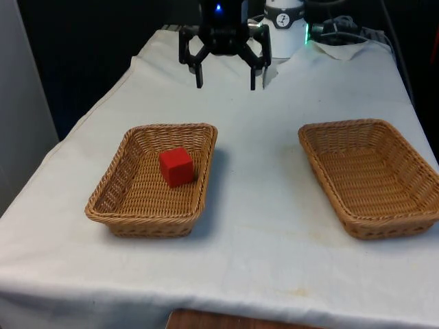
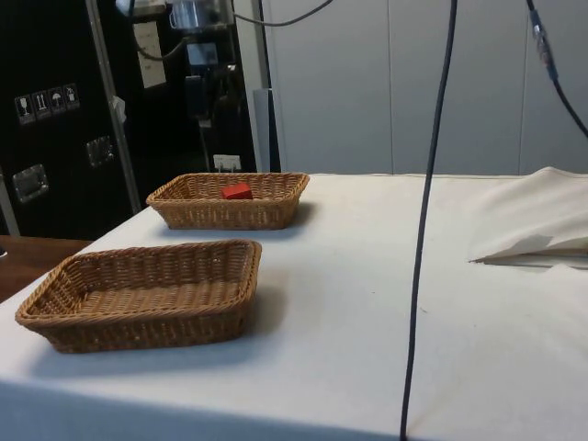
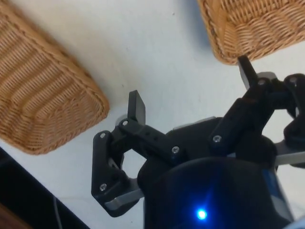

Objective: Pick up the red cube and place it into the right basket.

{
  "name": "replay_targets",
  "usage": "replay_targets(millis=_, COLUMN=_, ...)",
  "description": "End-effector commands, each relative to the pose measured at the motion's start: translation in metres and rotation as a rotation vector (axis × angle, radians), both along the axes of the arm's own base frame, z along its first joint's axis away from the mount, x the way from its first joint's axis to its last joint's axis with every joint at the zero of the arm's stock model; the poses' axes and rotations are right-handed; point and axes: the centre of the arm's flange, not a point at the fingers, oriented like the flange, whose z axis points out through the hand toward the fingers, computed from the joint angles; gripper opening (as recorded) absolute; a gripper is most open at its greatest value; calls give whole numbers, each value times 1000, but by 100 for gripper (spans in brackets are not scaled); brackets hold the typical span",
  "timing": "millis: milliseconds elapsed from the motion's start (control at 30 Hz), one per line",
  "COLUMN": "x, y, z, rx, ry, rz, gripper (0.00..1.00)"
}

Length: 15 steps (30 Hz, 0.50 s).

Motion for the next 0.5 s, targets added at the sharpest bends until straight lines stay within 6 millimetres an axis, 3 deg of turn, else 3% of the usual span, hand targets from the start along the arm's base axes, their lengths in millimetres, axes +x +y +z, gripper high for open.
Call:
replay_targets(millis=0, x=-6, y=1, z=2, rx=-7, ry=-5, rz=-2, gripper=100)
replay_targets(millis=467, x=-30, y=17, z=6, rx=6, ry=9, rz=11, gripper=100)
